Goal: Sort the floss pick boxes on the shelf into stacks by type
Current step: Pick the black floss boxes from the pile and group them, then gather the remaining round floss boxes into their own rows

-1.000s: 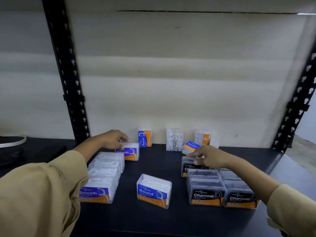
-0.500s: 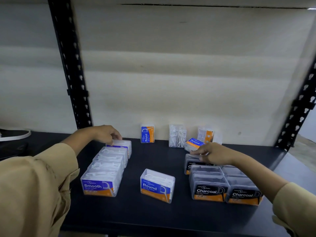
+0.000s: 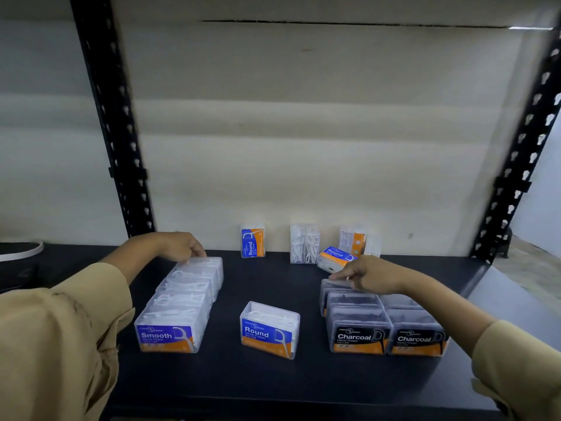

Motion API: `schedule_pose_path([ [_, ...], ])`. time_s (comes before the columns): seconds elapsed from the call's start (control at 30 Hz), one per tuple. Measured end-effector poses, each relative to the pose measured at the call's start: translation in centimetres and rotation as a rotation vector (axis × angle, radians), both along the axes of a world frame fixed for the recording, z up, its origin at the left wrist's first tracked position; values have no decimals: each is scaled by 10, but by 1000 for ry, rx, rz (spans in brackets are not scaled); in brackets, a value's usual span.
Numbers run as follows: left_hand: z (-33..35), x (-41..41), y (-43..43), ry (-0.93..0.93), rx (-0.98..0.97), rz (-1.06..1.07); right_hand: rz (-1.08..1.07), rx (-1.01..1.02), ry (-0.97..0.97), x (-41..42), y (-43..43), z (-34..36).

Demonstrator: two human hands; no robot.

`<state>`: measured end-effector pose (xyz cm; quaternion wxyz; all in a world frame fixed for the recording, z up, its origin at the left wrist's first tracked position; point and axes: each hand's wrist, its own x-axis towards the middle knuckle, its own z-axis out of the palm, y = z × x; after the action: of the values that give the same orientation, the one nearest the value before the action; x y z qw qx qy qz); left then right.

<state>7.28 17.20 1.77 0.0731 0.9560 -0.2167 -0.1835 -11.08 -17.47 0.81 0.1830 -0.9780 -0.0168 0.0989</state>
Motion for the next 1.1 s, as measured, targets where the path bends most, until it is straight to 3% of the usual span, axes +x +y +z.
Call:
schedule_pose_path([
  [0.23, -2, 2, -5, -66, -16, 23, 16, 22, 8, 2, -1, 1],
  [0.47, -2, 6, -45, -244, -211, 22, -16, 91, -133, 26, -7, 4],
  [0.57, -2, 13, -66, -296, -285, 45, -44, 27, -232, 44, -7, 8],
  [0.67, -5, 19, -87, -339, -237, 59, -101, -32, -320, 66, -6, 9],
  [0.87, -16, 36, -105, -389, -118, 74, -117, -132, -315, 105, -1, 2],
  [1.1, -19, 45, -105, -407, -149, 59, -84, -311, -313, 129, 10, -7],
])
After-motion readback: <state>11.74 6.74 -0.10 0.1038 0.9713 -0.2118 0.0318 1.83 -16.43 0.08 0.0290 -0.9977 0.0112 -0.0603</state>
